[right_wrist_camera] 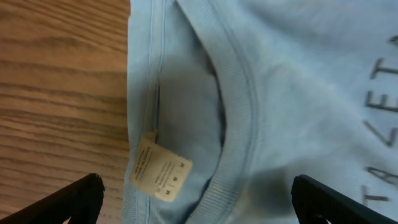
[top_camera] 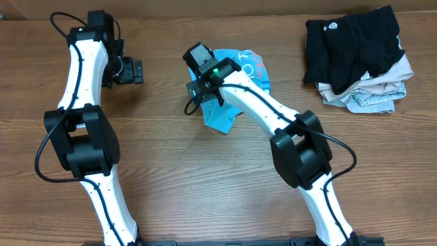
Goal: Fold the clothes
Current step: 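Grasp the blue shirt bundle from above with the right gripper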
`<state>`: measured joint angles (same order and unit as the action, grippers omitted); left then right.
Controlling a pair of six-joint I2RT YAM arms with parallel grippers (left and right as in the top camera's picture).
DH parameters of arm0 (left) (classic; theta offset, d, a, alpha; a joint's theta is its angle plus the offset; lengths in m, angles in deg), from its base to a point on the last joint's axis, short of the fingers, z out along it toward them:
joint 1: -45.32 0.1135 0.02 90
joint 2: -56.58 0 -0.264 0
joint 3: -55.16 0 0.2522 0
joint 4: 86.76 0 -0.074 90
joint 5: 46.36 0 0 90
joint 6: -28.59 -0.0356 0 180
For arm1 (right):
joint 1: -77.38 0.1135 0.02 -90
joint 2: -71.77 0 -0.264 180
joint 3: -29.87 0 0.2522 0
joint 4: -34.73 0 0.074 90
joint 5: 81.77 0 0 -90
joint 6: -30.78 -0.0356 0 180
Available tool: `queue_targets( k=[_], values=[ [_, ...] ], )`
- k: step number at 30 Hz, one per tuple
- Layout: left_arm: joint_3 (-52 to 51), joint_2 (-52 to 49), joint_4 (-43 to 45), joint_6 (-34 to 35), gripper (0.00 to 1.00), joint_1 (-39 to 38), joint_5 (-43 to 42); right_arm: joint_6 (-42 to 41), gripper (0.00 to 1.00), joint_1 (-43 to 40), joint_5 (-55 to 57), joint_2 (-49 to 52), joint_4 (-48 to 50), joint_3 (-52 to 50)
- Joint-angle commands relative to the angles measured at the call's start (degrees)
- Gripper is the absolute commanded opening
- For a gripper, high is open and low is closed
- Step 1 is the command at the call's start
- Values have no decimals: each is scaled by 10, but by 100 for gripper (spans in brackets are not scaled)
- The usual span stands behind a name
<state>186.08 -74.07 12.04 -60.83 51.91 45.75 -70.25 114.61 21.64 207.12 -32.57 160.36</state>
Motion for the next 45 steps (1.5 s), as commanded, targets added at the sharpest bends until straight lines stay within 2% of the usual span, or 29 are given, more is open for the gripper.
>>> queue_targets(
  k=[1, 8, 19, 20, 24, 26, 33, 35, 36, 41, 45],
  values=[
    [12, 2, 2, 12, 100, -1, -7, -28, 100, -2, -24, 5, 5, 6],
    [10, 2, 3, 12, 100, -3, -7, -69, 100, -2, -41, 31, 16, 5],
    [10, 2, 3, 12, 100, -2, -7, -68, 99, -26, -23, 59, 60, 5],
    [10, 2, 3, 12, 100, -2, -7, -68, 94, -28, -14, 59, 67, 5],
    [9, 2, 3, 11, 100, -2, -7, -68, 58, -36, 6, 61, 74, 5],
    [9, 2, 3, 12, 100, -2, -7, -68, 45, -39, 7, 64, 72, 5],
    [9, 2, 2, 12, 100, -2, -7, -68, 20, -41, 5, 68, 68, 6],
    [9, 2, 2, 12, 100, -2, -7, -68, 6, -41, 5, 67, 60, 11],
    [9, 2, 2, 12, 100, -2, -7, -68, 4, -41, 5, 66, 50, 18],
    [5, 2, 3, 12, 100, -2, -7, -68, 4, -49, 2, 59, -39, 94],
    [3, 2, 4, 12, 100, -2, -7, -67, 4, -70, -17, 47, -137, 210]
  ],
)
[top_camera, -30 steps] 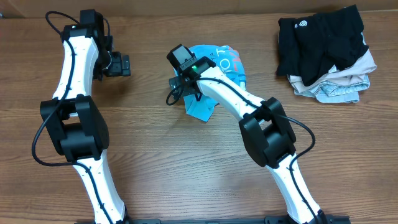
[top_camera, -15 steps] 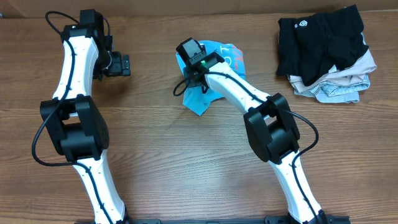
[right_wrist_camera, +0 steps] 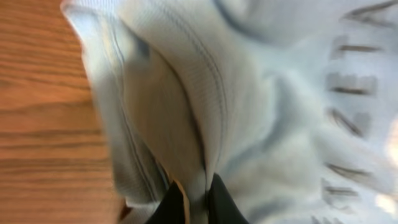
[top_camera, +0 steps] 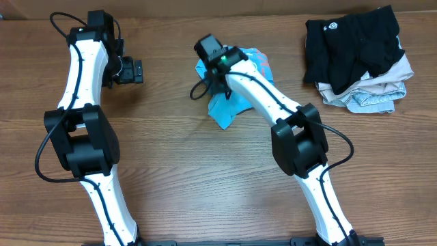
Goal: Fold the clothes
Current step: 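Grasp the blue shirt bundle from above with the right gripper, then carry the bundle with the right gripper to the top-right clothes pile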
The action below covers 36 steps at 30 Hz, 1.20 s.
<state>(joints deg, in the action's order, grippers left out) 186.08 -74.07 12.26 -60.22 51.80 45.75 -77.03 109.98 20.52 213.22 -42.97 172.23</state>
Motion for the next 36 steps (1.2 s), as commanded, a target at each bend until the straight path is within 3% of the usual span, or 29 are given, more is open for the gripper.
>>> queue_targets(
  k=[1, 13, 21, 27, 36],
  values=[
    [3, 2, 2, 5, 100, -1, -7, 3, 4, -30, -9, -18, -52, 120],
    [3, 2, 2, 5, 100, -1, -7, 47, 4, -107, -21, -42, -163, 362],
    [3, 2, 2, 5, 100, -1, -7, 35, 4, -154, -25, -56, -195, 440],
    [3, 2, 2, 5, 100, -1, -7, -28, 4, -209, -17, -105, -229, 508],
    [3, 2, 2, 6, 100, -2, -7, -50, 4, -324, 4, -167, -270, 512]
  ],
)
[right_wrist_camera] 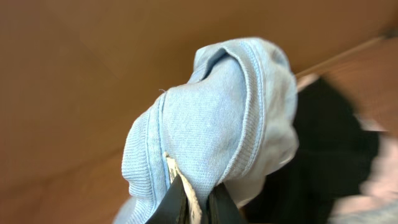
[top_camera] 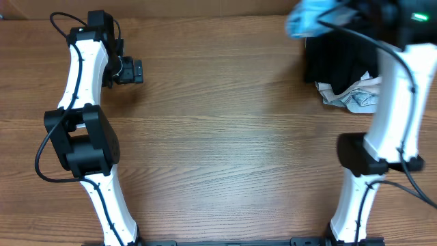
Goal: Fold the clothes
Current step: 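Carry the bundle with the right gripper to the top-right clothes pile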
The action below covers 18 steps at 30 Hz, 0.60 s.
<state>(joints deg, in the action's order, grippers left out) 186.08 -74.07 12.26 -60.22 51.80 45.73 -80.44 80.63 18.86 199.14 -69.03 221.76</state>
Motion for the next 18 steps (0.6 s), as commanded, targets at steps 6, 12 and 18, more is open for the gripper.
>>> queue_targets(
  k=[6, 12, 18],
  values=[
    [3, 2, 2, 6, 100, -2, -7, -16, 4, -95, 35, -25, -62, 2],
    [3, 2, 5, 6, 100, -2, -7, -13, 4, -120, 35, -25, -62, -57],
    [3, 2, 11, 5, 100, -2, -21, -14, 4, -124, 35, -23, -8, -170]
  ],
)
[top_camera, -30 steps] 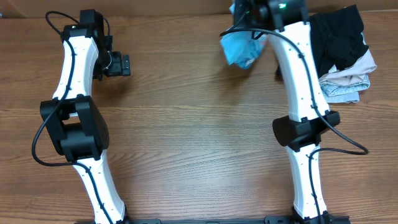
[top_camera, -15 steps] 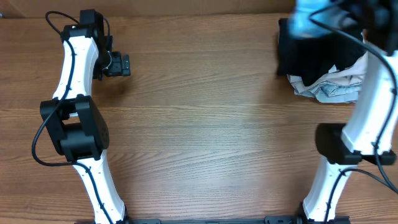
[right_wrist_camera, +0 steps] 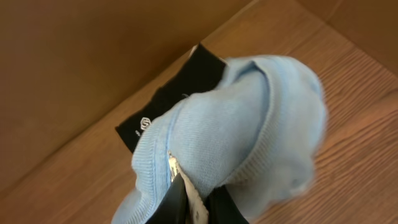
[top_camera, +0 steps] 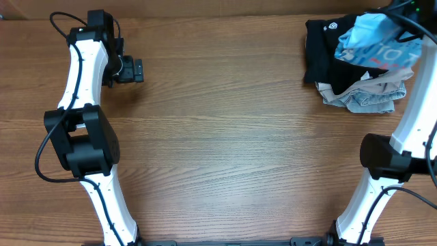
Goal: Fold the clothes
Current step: 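Carry the bundle with the right gripper to the top-right clothes pile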
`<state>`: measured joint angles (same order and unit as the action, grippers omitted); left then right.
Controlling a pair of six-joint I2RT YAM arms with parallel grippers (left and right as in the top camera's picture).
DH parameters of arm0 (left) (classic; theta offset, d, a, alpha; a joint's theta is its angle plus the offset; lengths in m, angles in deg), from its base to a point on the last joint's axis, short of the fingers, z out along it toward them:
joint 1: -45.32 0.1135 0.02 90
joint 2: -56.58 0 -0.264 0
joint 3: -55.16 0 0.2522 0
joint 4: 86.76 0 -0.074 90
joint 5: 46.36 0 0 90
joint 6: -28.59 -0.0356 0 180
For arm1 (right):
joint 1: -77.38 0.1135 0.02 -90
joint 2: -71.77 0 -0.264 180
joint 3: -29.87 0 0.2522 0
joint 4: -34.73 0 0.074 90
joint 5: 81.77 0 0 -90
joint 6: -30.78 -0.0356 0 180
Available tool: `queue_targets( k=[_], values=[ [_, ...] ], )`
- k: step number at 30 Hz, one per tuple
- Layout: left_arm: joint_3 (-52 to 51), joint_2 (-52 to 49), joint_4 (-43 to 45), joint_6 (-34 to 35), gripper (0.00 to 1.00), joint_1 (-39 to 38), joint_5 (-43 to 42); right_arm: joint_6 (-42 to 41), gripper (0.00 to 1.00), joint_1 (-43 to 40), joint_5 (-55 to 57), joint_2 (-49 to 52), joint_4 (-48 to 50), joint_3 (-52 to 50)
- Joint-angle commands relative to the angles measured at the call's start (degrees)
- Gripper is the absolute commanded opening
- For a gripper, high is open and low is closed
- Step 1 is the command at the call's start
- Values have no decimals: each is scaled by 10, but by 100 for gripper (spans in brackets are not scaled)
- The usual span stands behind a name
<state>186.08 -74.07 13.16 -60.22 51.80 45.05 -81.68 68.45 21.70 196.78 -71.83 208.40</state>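
Observation:
A light blue shirt (top_camera: 374, 39) hangs bunched over the pile of clothes at the back right. My right gripper (right_wrist_camera: 196, 204) is shut on its collar, with the neck label pinched between the fingers. The shirt (right_wrist_camera: 236, 130) fills most of the right wrist view, with a black garment (right_wrist_camera: 186, 87) of the pile behind it. In the overhead view the black garment (top_camera: 331, 51) lies on top of the pile above beige and grey pieces (top_camera: 362, 97). My left gripper (top_camera: 130, 70) rests at the back left, far from the clothes, with nothing in it. Its jaws are too small to read.
A brown cardboard wall (right_wrist_camera: 93, 56) runs along the table's back edge behind the pile. The right arm (top_camera: 410, 116) stands along the right edge. The wooden table (top_camera: 225, 137) stretches between the two arms.
The right gripper, still shut on the blue shirt, has moved right from beside the pile's left edge. The shirt now hangs lower, over the black garment. The left arm has not moved.
The right gripper was open over the collar of the blue shirt lying mid-table. Then it was shut on the collar with the shirt bunched up. Then the shirt was off the table at the back, left of the pile, and now it hangs over the pile.

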Motion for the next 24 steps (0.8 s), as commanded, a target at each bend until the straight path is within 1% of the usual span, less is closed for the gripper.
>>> queue_targets(
  k=[1, 4, 6, 13, 21, 22, 23, 24],
  values=[
    [3, 2, 3, 5, 100, -2, -14, -1, 4, -2, 6, 0, 33, -58],
    [3, 2, 3, 5, 100, -2, -14, -3, 4, -2, 6, 0, 59, -104],
    [3, 2, 4, 5, 100, -2, -14, -3, 4, -2, 6, 0, 65, -116],
    [3, 2, 10, 5, 100, -1, -14, -3, 4, -2, 4, 2, 88, -118],
    [3, 2, 21, 6, 100, -7, -15, 1, 4, -2, -12, 51, 169, -118],
    [3, 2, 21, 6, 100, -7, -15, 2, 11, -2, -19, 63, 187, -118],
    [3, 2, 21, 5, 100, -7, -15, 5, 29, -2, -26, 73, 204, -118],
    [3, 2, 21, 6, 100, -7, -15, 15, 56, -2, -37, 88, 229, -118]
  ],
)
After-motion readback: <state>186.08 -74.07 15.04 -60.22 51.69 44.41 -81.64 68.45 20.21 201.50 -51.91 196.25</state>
